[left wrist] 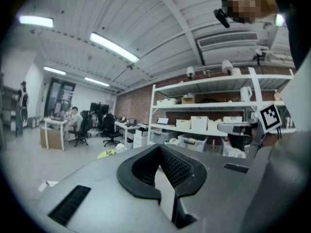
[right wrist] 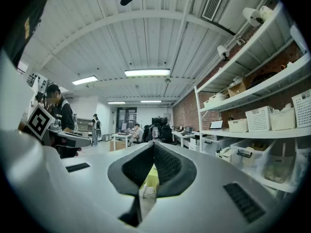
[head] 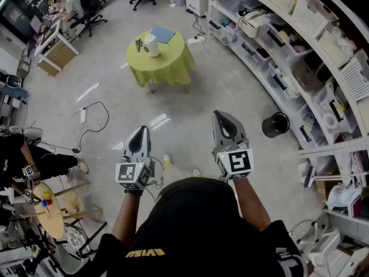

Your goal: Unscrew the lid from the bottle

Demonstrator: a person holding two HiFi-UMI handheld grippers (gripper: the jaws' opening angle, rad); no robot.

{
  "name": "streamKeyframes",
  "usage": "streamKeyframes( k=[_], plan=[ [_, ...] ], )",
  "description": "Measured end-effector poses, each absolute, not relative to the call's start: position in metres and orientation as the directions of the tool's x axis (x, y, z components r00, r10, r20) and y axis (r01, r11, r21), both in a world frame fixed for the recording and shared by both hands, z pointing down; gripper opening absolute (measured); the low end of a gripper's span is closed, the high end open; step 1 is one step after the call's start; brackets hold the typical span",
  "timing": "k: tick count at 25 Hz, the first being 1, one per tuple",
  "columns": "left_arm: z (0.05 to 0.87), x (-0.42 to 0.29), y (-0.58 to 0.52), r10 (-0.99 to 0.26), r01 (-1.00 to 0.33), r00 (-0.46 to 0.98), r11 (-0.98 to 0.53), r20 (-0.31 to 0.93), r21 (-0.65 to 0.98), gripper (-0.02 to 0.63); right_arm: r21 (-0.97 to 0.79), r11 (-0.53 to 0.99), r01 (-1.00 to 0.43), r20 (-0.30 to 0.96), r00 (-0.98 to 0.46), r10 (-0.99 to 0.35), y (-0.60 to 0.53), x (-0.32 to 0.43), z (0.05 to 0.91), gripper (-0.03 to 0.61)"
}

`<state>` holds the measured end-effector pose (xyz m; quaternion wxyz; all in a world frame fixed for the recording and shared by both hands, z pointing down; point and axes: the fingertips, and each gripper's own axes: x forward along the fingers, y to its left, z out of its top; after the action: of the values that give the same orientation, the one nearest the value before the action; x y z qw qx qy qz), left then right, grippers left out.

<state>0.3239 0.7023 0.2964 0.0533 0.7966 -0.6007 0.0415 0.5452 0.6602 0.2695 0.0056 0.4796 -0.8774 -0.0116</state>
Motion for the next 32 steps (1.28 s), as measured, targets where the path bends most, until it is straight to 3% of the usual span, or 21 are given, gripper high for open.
streamKeyframes(
  k=[4,14,16,28,32],
  plan=[
    [0.287,0.361,0.695,-0.936,-0.922,0.337,-0.349,0.100,-0.166,0.018,0.043,0.523,-0.851,-0.009,-0.524,-0.852,0.656,0.559,0.272,0.002],
    [0.293,0.363,0.679,-0.916,-0.907,0.388,-0.399,0.101,-0.133,0.020,0.050,0.464,-0.885,-0.001,-0.464,-0.886,0.656,0.568,0.281,0.018],
    [0.293,0.354,0.673,-0.919,-0.912,0.383,-0.392,0.095,-0.122,0.020,0.049,0.474,-0.879,0.001,-0.475,-0.880,0.652,0.560,0.282,0.104],
    [0.292,0.272,0.612,-0.923,-0.916,0.368,-0.381,0.113,-0.125,0.020,-0.012,0.525,-0.851,0.081,-0.524,-0.848,0.597,0.473,0.287,0.389],
    [0.286,0.231,0.582,-0.921,-0.919,0.373,-0.384,0.112,-0.094,0.020,-0.020,0.520,-0.854,0.104,-0.519,-0.849,0.575,0.435,0.282,0.422]
  ],
)
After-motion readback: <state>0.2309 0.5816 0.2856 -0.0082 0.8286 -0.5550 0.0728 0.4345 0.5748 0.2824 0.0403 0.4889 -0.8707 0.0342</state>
